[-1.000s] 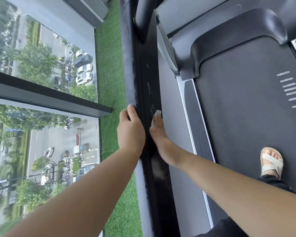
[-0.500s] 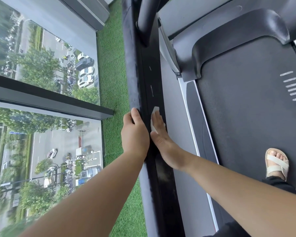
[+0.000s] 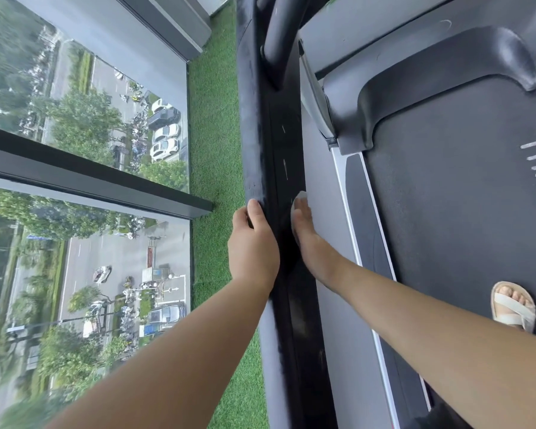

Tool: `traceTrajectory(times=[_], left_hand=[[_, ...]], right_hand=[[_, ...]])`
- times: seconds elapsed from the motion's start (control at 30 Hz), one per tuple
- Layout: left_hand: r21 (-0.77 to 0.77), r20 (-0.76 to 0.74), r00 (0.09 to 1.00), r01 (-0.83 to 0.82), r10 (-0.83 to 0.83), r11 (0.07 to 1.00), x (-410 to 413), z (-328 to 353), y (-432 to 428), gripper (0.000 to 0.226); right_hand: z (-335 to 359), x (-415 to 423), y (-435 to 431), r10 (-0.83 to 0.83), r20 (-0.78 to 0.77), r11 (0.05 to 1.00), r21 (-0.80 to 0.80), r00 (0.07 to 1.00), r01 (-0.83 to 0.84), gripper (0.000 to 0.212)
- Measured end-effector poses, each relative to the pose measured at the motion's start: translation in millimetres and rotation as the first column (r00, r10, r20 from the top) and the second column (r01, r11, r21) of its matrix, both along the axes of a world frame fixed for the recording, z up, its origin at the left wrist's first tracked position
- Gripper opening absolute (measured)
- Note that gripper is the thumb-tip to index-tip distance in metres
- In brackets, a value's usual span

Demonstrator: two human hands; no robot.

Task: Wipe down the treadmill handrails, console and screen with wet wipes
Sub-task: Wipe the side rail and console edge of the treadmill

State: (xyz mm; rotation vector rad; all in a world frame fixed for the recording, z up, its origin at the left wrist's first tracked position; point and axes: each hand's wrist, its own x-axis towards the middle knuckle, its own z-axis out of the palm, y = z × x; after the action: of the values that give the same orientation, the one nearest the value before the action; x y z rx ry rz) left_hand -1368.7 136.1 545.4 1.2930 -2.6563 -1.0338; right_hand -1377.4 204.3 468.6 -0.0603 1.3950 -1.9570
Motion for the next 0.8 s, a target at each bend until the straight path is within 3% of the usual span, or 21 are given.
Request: traceTrajectory(times=[0.07, 0.17, 0.23, 0.33, 0.4, 0.47, 0.53, 0.6, 0.7, 0.8], left_hand=[[0.003, 0.000, 1.000, 0.001, -0.001, 1.000, 0.3, -0.2, 0.1, 0.044], [0.009, -0.001, 1.000, -0.008, 0.008, 1.000, -0.2, -0.4, -0.8, 0.045], [0.011, 0.005, 1.000, -0.014, 0.014, 1.000, 0.2, 0.1, -0.1, 0.045], [0.015, 0.001, 1.000, -0.017, 0.017, 1.000, 1.0, -0.9, -0.3, 0.044], [0.023, -0.004, 1.000, -0.018, 0.019, 1.000, 1.3, -1.6, -1.3, 0.043], [0.021, -0.008, 1.000, -0.016, 0.016, 1.000, 1.2, -1.5, -1.8, 0.043], [0.018, -0.008, 1.000, -0.018, 0.018, 1.000, 1.3, -1.4, -1.6, 0.043], [0.014, -0.009, 1.000, -0.017, 0.017, 1.000, 1.5, -1.0, -1.6, 0.043], [0.012, -0.014, 1.000, -0.020, 0.020, 1.000, 1.4, -1.5, -1.6, 0.041], [0.019, -0.008, 0.999, -0.032, 0.032, 0.999, 0.7, -2.2, -1.9, 0.039]], right_hand=[[9.1, 1.4, -1.4, -0.007, 0.002, 0.998, -0.058, 1.000, 0.007, 0.061], [2.0, 11.5, -0.6, 0.031, -0.141, 0.978, -0.200, 0.989, -0.059, 0.055], [-5.2, 5.3, 4.3, 0.076, -0.116, 0.981, -0.170, 0.990, -0.095, 0.054], [-6.5, -7.0, 4.6, 0.063, 0.022, 0.998, -0.004, 0.998, -0.063, 0.076], [2.4, -4.7, -1.0, 0.060, -0.080, 0.998, -0.017, 0.995, -0.062, 0.076], [6.2, 4.6, -4.7, 0.052, -0.211, 0.996, -0.066, 0.976, -0.067, 0.062], [-6.1, 6.5, -5.7, 0.050, -0.297, 0.998, -0.009, 0.953, -0.055, 0.053], [-16.2, 0.0, -4.5, 0.061, -0.293, 0.996, 0.085, 0.954, -0.037, 0.063], [-18.2, -10.7, -5.5, 0.047, -0.144, 0.998, 0.058, 0.988, -0.039, 0.077], [-3.4, -2.6, -7.7, 0.050, -0.221, 0.998, -0.016, 0.974, -0.055, 0.067]])
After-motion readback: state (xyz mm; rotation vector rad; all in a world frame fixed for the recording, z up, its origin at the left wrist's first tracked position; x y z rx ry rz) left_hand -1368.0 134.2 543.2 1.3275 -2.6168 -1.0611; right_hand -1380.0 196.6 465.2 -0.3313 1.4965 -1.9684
